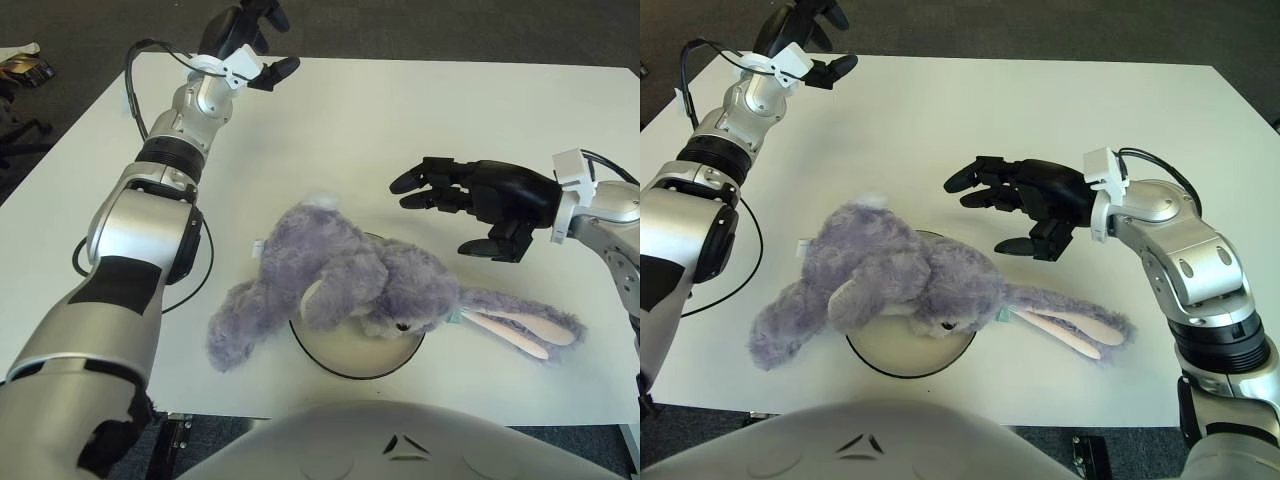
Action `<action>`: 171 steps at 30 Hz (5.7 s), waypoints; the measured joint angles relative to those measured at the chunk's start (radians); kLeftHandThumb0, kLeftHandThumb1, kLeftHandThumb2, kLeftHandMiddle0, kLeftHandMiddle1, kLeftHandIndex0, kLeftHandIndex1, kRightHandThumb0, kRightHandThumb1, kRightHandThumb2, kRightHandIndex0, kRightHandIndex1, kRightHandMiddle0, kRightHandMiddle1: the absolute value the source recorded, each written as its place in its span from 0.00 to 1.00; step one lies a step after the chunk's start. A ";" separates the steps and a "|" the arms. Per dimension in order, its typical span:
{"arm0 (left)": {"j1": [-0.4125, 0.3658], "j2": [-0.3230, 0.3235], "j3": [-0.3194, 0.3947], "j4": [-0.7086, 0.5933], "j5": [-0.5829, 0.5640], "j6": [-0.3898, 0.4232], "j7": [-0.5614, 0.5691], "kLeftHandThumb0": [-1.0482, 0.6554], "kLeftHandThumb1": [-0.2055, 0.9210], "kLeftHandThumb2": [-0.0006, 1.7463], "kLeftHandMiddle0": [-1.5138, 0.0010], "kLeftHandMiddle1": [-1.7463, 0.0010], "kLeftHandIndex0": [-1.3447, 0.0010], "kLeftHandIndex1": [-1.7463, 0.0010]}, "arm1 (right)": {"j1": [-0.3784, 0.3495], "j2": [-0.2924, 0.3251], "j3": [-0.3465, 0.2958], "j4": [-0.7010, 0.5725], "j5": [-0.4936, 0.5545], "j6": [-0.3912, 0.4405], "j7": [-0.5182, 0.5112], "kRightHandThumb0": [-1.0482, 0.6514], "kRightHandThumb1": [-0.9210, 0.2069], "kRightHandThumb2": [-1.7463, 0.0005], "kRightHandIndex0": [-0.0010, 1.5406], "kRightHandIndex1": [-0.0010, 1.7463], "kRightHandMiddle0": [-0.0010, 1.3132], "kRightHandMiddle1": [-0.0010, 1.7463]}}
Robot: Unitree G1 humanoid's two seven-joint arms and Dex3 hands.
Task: Put the doll into the plate.
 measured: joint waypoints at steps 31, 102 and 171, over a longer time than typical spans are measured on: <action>0.029 -0.014 0.034 -0.016 -0.053 0.010 -0.059 0.61 0.75 0.47 0.64 0.19 0.82 0.00 | -0.122 0.251 -0.203 0.124 0.177 0.357 -0.465 0.68 0.73 0.19 0.11 0.66 0.07 0.76; 0.818 -0.171 0.416 -0.883 -0.583 0.334 -0.298 0.61 0.53 0.71 0.59 0.03 0.78 0.00 | 0.048 0.651 -0.300 0.322 -0.051 -0.317 -0.674 0.61 0.69 0.14 0.48 0.97 0.41 1.00; 0.876 -0.325 0.415 -0.964 -0.702 0.505 -0.325 0.61 0.43 0.80 0.54 0.00 0.73 0.00 | 0.131 0.736 -0.201 0.625 -0.255 -0.675 -0.804 0.61 0.78 0.08 0.52 1.00 0.51 0.93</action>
